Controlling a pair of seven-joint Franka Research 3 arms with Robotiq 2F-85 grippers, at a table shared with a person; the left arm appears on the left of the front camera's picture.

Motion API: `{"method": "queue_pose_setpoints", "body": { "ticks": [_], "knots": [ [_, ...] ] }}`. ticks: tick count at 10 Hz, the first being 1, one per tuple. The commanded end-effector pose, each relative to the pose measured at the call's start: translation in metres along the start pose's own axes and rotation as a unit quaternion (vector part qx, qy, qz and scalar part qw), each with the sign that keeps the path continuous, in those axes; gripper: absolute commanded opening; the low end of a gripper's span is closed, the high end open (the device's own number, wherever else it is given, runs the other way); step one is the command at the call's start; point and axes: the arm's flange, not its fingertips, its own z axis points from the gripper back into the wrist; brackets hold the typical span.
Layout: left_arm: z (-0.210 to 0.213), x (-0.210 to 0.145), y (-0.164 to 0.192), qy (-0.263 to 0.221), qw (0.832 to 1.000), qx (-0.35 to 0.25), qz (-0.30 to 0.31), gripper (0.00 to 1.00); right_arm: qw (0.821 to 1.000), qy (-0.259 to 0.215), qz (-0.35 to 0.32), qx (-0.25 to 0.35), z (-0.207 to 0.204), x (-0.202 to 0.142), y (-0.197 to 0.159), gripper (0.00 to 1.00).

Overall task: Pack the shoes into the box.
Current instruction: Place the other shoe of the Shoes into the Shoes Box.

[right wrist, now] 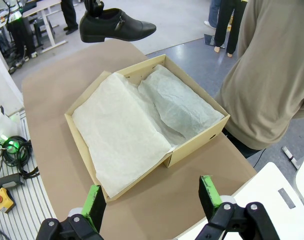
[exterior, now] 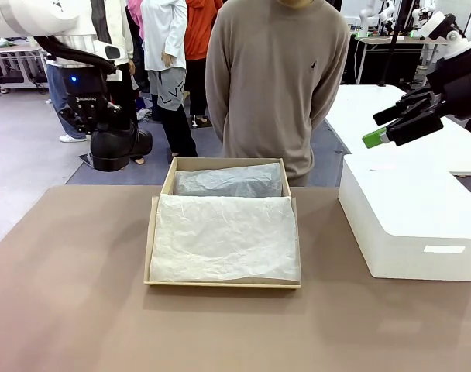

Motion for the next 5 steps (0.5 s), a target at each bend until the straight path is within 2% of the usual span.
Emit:
{"method": "queue_pose_setpoints", "body": {
  "ticks": [1, 4, 5],
  "knots": [
    [0.002, 0.000, 0.008, 0.001, 1.000, -0.001, 0.007, 0.00, 1.000, -0.011, 0.007, 0.008, -0.001, 0.000, -0.003, 1.00],
    [-0.003, 0.002, 0.006, 0.003, 1.000, 0.000, 0.005, 0.00, 1.000, -0.011, 0.007, 0.008, -0.001, 0.000, -0.003, 1.00],
    [-0.001, 0.002, -0.006, -0.006, 0.998, 0.001, 0.055, 0.00, 1.000, -0.011, 0.007, 0.008, -0.001, 0.000, -0.003, 1.00]
  ]
}}
